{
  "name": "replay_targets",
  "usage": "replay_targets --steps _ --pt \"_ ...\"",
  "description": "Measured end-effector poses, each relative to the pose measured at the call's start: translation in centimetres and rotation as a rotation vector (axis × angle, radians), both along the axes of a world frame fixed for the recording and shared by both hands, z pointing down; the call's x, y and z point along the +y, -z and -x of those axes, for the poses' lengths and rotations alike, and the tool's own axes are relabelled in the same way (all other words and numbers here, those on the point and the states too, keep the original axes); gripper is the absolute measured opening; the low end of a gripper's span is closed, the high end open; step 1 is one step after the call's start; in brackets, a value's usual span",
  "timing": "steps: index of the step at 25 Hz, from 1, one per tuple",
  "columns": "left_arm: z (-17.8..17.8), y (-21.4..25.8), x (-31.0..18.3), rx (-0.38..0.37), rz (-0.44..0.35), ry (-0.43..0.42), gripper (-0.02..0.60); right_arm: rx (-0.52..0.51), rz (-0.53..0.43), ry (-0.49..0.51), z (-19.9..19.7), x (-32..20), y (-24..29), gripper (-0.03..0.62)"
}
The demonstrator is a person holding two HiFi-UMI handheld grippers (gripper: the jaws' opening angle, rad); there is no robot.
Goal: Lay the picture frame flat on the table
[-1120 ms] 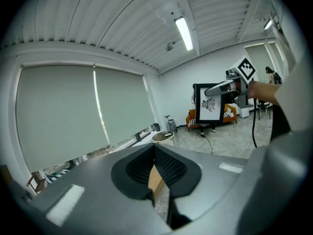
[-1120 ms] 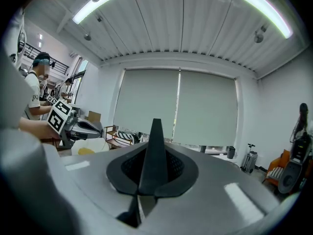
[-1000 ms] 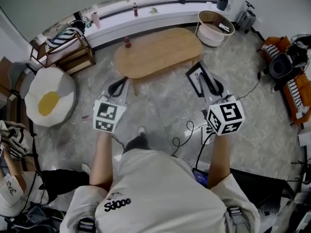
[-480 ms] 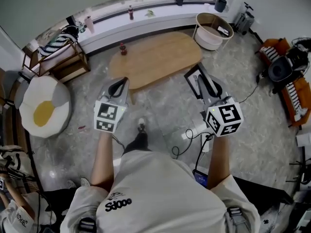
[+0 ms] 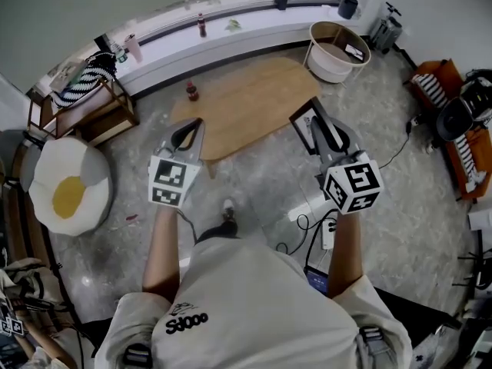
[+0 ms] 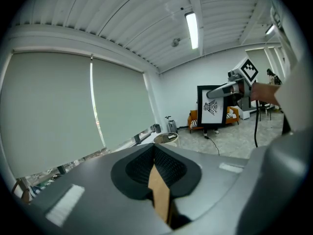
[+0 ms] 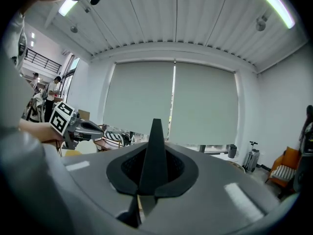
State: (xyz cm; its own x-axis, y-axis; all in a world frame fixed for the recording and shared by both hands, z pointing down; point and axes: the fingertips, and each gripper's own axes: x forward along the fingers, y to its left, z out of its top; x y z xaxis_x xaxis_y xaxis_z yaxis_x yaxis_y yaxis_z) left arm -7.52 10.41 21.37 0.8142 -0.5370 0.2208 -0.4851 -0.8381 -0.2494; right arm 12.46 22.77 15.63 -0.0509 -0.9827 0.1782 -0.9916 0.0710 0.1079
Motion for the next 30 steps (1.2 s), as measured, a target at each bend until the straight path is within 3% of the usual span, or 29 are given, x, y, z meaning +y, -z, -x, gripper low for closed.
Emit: replay_targets --steps 18,30 --pt "-1.9 -1.2 -8.9 0.003 0.039 -0.036 0.009 -0.003 0.047 -0.016 -0.9 -8.9 -1.0 0.018" --pt "-2.0 -2.0 -17.5 0.017 0.057 -0.071 0.009 0.003 0.073 -0.026 0.0 -17.0 -1.2 0.018"
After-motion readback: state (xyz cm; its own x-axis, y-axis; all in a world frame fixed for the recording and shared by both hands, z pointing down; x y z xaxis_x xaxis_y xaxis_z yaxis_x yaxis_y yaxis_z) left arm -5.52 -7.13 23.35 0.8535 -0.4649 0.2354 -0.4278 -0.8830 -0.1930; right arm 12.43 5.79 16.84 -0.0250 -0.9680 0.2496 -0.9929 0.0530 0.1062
